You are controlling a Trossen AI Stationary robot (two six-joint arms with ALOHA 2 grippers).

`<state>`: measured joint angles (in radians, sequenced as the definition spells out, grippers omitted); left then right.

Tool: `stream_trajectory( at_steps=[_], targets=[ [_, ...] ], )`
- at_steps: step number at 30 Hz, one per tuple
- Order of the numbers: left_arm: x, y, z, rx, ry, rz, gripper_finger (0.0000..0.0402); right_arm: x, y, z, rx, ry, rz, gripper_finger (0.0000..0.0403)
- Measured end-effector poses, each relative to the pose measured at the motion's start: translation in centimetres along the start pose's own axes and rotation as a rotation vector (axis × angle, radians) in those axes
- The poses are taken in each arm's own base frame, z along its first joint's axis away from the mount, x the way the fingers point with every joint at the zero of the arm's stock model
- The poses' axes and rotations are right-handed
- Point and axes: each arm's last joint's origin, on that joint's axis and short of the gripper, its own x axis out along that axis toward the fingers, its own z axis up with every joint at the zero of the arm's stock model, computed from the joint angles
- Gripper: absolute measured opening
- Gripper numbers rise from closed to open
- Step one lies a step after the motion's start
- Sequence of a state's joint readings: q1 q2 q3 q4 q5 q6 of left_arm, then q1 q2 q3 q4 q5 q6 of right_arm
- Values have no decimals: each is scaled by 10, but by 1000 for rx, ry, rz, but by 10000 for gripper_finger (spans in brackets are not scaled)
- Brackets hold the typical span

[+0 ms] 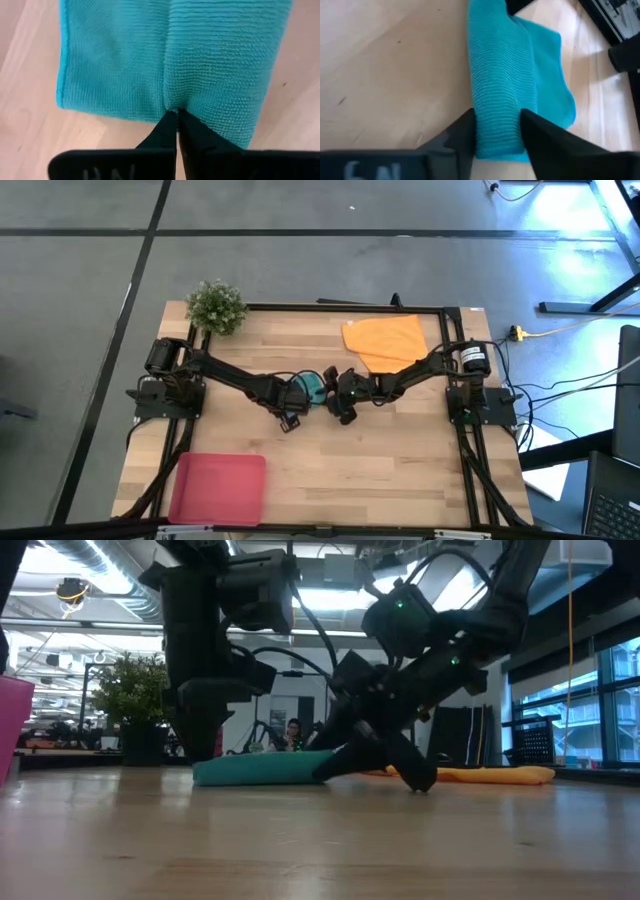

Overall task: Roll microfiber towels into tight, uniform cylinder then place into a basket
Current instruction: Roll the blue microfiber towel

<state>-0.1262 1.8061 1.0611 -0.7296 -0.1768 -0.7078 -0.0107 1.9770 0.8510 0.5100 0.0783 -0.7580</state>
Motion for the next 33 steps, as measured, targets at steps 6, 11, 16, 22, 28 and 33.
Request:
stream_trajectory(
  at_steps=[6,11,16,22,28,33],
  targets=[
    [0,0,0,2,2,-7,0,1,-1,-3,90,5,5,49],
    [0,0,0,1,0,-10,0,1,-1,-4,110,-20,42,18],
    [0,0,0,2,-11,0,0,1,0,-5,133,-17,52,14],
    [0,-1,0,2,-12,1,25,1,0,-5,134,-20,56,12],
    [0,-1,1,1,-23,2,65,1,0,-5,135,-20,58,12],
    [1,3,4,-13,-20,7,77,1,0,-5,136,-20,59,12]
  ],
)
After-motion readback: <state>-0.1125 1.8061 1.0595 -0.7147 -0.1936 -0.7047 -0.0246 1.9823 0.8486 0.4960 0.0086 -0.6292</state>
